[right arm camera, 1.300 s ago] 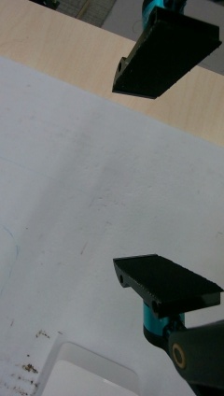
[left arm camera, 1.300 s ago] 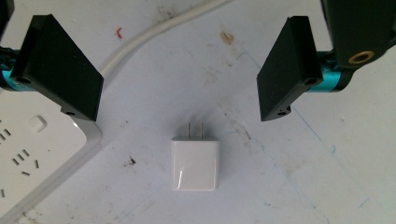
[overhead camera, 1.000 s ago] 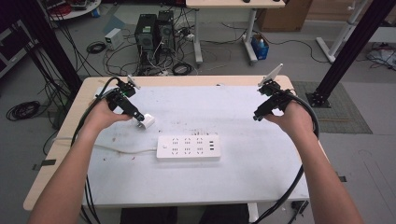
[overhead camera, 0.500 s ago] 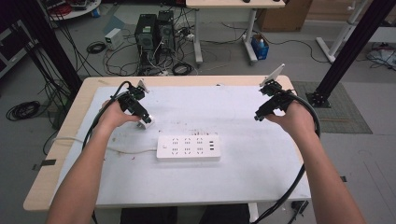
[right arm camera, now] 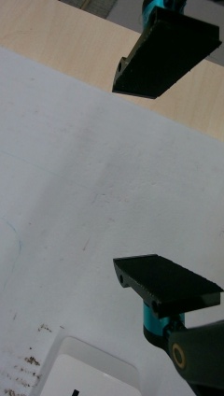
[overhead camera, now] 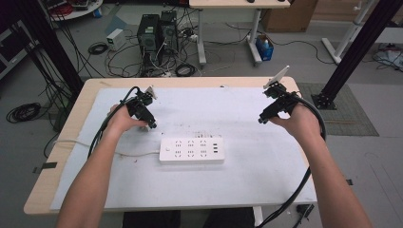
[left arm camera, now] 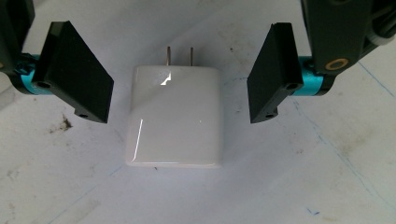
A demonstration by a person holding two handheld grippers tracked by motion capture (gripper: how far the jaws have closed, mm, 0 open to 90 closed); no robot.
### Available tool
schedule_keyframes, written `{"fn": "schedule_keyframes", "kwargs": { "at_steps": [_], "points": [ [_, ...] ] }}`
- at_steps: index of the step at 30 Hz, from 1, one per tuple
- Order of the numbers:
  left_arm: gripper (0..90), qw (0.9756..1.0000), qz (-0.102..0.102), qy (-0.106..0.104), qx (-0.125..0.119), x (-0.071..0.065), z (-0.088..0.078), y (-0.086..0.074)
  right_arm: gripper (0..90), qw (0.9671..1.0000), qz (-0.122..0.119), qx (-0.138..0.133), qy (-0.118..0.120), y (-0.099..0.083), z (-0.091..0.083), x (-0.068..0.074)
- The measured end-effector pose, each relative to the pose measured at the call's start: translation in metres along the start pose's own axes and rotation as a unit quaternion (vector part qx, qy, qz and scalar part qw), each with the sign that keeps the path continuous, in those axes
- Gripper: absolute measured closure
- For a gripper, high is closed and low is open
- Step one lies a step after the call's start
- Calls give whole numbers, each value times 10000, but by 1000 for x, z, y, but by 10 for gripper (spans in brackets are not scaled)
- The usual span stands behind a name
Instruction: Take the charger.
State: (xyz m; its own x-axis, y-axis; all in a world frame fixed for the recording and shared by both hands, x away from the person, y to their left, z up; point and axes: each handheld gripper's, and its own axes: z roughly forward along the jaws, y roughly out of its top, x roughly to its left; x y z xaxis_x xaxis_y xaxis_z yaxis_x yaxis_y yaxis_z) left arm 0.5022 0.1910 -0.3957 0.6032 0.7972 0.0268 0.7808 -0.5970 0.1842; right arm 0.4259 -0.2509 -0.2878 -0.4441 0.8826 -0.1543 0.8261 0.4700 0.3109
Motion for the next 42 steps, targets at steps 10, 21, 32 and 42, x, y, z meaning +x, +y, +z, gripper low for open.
{"fn": "schedule_keyframes", "kwargs": {
  "at_steps": [10,21,32,42],
  "points": [
    [420,9998,37,-56,171,-1,12,0,132,10000,-14,-7,-4,-1,0,0],
    [425,9999,94,-101,-25,-4,-10,-5,132,10000,-7,0,-12,-1,-1,-1],
    [425,9986,309,36,-427,-22,-85,-16,132,10000,49,30,-25,-1,-2,2],
    [425,9961,702,18,-535,-42,-113,-19,133,9999,99,-85,5,3,-10,9]
  ]
}}
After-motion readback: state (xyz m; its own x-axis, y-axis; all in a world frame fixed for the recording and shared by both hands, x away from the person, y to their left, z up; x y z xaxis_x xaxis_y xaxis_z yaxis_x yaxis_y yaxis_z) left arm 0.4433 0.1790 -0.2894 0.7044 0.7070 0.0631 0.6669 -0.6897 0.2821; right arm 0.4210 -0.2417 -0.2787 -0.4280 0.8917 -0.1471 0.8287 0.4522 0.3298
